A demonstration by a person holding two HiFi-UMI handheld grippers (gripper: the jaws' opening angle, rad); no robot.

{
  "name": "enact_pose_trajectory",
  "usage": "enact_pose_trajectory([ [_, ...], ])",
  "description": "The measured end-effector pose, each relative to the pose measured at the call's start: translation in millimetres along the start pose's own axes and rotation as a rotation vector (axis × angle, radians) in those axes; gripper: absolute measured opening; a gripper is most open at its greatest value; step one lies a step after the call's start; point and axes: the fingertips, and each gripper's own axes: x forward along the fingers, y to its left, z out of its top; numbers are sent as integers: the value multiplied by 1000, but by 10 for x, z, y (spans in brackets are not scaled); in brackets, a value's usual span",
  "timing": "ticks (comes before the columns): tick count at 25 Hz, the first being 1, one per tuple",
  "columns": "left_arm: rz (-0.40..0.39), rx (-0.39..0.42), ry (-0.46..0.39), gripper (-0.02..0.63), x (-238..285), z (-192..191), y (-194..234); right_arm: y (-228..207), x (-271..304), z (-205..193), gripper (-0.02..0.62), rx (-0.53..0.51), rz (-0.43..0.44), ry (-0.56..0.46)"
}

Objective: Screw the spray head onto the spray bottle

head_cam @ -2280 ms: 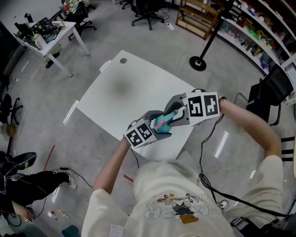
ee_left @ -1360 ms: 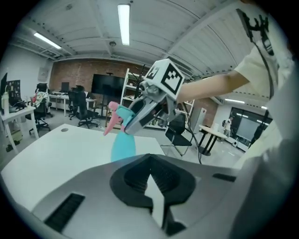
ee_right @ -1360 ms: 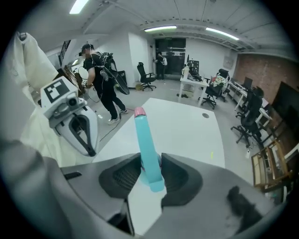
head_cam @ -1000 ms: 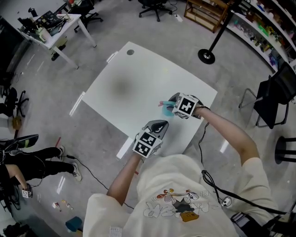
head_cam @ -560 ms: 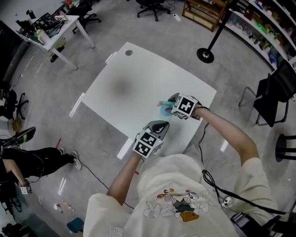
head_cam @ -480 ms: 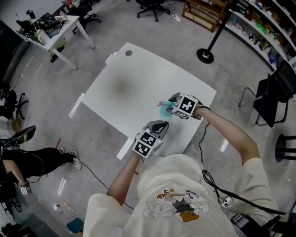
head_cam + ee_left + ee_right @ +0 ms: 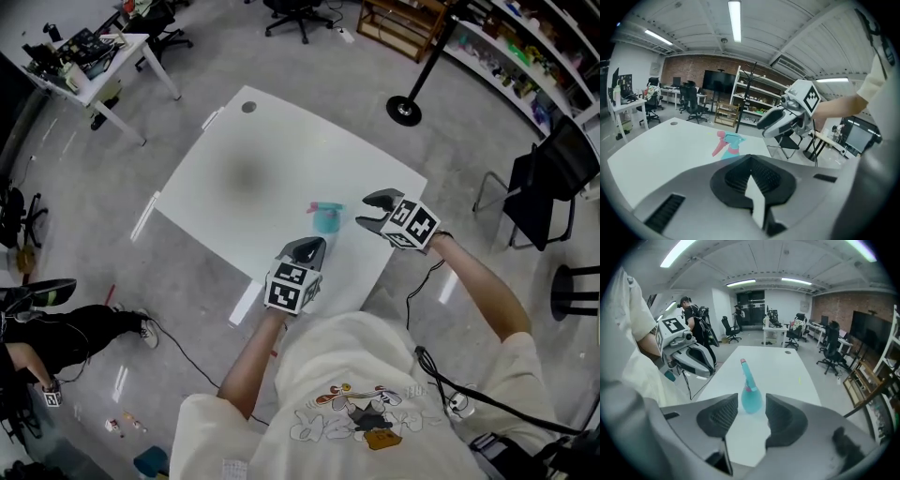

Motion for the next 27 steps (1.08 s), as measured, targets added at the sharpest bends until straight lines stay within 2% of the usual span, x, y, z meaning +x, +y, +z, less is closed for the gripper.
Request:
enact_pose_trajectory([
  [1, 2, 1, 2, 6, 10, -19, -51, -22, -73, -58, 170, 10, -34, -28],
  [3, 11, -1, 20, 6, 46, -73, -148, -72, -220, -157, 40, 87, -91, -100],
  [4, 17, -19, 28, 6, 67, -85, -182, -88, -284, -190, 8, 136, -105, -132],
  [7, 45, -104, 9, 6, 70, -31, -292, -59, -407, -225, 8, 211, -108, -189],
  [9, 64, -122, -5, 6, 75, 11, -423, 12, -450, -238, 6, 231, -94, -214],
  [15, 124, -82, -24, 6, 141, 221, -802, 311, -628, -305, 6, 244, -67, -243],
  [18, 143, -89, -36, 6, 88, 281, -1030, 518, -787, -402, 6, 351, -24, -256],
  [23, 168, -80, -35, 6, 5, 271, -1285, 698, -1051, -447, 6, 380, -43, -311],
  [27, 182, -102, -33, 6, 5, 187, -1491, 839, -1131, -614, 6, 410, -38, -307],
])
